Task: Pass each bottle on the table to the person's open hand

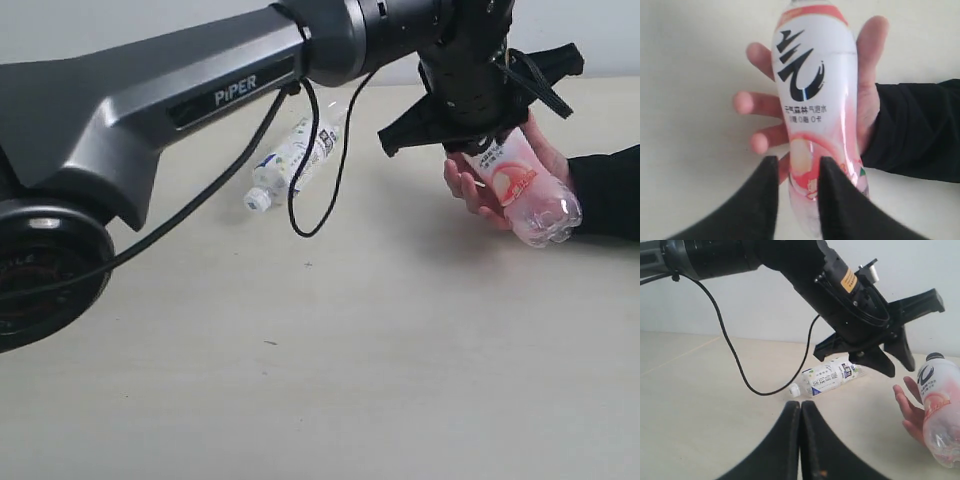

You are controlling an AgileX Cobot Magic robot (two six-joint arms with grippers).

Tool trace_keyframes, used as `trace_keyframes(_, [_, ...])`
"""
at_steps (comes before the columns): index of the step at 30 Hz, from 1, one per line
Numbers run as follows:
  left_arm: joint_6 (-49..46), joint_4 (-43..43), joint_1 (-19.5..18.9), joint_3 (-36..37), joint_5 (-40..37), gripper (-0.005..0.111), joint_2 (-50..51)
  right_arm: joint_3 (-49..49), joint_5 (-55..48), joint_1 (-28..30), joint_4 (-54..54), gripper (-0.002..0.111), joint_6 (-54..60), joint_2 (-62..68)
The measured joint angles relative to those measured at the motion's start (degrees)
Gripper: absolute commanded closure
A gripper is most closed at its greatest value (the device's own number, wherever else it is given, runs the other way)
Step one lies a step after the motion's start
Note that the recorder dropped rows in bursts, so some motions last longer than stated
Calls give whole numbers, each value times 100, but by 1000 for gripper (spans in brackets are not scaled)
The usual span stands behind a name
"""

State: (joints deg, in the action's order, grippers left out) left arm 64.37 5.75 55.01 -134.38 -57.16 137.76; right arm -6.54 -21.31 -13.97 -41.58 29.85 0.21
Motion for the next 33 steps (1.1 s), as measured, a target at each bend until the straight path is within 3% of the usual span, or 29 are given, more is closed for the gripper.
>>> trace_keyframes(9, [32,1042,82,-2,-1080,105,-613,0,0,0,0,108,0,0])
trace_keyframes(16, [-432,2597,599,285,-1253,105,-726,0,0,0,0,108,0,0])
trace_keyframes(20, [-568,2632,624,685,-1253,105,-874,0,0,0,0,108,0,0])
trace_keyframes(28, [32,3628,624,3196,-1243,105,-2793,0,0,0,0,108,0,0])
trace_keyframes(33, [-810,3356,669,4097,-1281,105,-3648,0,0,0,0,108,0,0])
